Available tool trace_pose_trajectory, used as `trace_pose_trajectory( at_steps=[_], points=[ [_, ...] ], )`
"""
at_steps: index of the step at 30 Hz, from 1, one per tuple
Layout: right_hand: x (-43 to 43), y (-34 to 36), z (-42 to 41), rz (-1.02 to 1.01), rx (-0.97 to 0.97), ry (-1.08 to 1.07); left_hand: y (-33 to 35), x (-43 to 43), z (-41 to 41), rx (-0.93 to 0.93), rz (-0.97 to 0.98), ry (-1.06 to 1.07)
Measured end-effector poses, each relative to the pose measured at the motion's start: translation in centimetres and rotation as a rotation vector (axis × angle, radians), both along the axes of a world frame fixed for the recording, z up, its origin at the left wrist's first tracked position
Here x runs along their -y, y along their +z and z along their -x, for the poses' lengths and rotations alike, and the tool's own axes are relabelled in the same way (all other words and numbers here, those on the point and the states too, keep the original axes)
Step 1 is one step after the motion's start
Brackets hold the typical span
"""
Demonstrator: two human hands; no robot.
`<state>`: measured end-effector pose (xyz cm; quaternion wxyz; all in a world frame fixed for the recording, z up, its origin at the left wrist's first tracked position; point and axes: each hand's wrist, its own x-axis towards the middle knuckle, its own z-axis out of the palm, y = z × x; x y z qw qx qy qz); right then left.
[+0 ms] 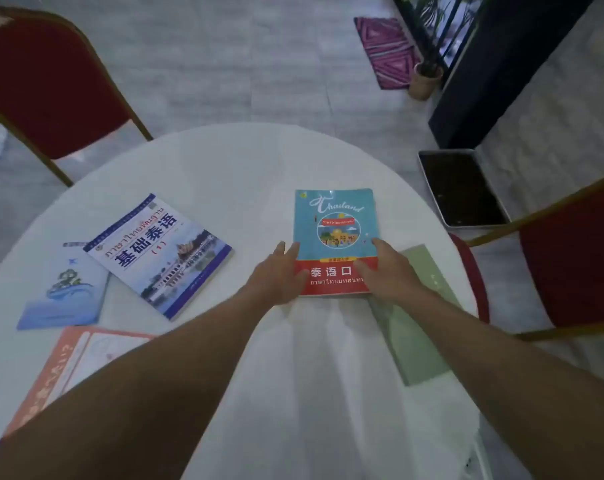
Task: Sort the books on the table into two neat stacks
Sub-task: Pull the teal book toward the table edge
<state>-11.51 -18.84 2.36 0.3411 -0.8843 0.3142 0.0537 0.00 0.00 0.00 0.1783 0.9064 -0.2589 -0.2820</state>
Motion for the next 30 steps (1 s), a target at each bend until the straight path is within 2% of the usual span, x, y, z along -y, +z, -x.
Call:
trace_pose_trajectory(
  at_steps=[4,8,13,17,22,26,30],
  points=[
    [-0.4,-1.7,0.1,-0.046,-0.012,-0.049,-2.2,0.5,0.4,-0.103,0.013,0.034],
    [-0.9,-3.1,0.4,0.047,0.012,-0.012,-3.2,1.0,0.8,-0.128,0.075,0.045],
    [-1.1,-3.7,0.5,0.096,-0.032,0.005,-3.1,1.0,1.0,-0.213,0.159,0.248],
    [-3.0,-3.8,1.5,0.082,-0.066,0.068,-3.0,-1.3,2.0,-0.204,0.040,0.245],
    [-6.9,-4.4,4.5,0.063,-0.123,0.272,-2.5,-6.0,4.7,-0.158,-0.132,0.224],
    [-10.2,-5.2,8.2,0.043,-0.081,0.350,-2.0,-9.5,8.6,-0.112,-0.165,0.180],
    [-11.8,-5.5,11.3,0.110,-0.113,0.421,-1.8,-11.9,12.7,-0.063,-0.151,0.179]
  ],
)
